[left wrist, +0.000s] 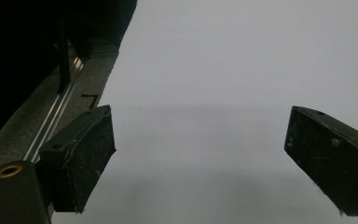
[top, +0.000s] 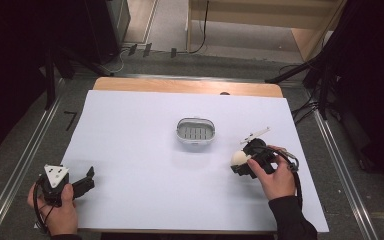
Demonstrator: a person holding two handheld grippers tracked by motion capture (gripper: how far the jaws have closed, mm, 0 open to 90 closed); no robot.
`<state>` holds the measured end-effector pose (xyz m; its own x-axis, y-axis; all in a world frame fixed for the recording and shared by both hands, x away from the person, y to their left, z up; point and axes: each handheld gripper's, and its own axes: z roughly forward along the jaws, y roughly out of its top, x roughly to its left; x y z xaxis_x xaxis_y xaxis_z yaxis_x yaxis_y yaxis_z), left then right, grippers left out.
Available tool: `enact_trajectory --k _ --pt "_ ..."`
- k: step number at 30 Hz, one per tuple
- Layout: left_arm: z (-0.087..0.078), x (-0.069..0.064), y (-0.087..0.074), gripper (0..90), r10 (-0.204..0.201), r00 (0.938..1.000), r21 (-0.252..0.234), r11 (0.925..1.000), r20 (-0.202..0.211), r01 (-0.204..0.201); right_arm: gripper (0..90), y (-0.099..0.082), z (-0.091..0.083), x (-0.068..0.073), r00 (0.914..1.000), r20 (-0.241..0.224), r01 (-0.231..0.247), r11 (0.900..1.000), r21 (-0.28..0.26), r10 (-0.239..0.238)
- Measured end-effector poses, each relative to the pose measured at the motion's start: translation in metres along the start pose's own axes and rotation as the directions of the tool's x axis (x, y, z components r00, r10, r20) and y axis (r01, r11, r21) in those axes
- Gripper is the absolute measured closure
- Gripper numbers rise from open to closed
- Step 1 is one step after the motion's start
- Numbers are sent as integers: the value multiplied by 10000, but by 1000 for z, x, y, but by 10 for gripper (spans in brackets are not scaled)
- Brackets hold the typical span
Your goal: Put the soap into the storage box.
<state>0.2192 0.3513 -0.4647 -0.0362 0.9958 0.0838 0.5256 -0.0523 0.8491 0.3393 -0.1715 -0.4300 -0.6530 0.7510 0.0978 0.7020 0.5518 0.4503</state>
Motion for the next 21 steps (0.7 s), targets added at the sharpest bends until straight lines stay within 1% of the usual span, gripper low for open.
enact_trajectory --k 3,8,12,16,21 --pt "0 0 0 91 12 10000 20 10000 8 -12 241 3 1 2 10000 18 12 10000 26 -12" --pt "0 0 0 91 -13 10000 -12 10000 6 13 241 11 1 4 9999 -135 56 10000 -57 -57" --pt "0 0 0 91 -18 10000 6 10000 8 18 241 14 0 4 9999 -152 78 10000 -10 -78" --pt "0 0 0 91 -19 10000 -6 10000 10 19 241 19 0 5 9997 -228 64 9999 -115 -67" --pt "0 0 0 91 -12 10000 44 10000 4 12 241 24 1 6 9995 -302 79 9999 -90 -82"
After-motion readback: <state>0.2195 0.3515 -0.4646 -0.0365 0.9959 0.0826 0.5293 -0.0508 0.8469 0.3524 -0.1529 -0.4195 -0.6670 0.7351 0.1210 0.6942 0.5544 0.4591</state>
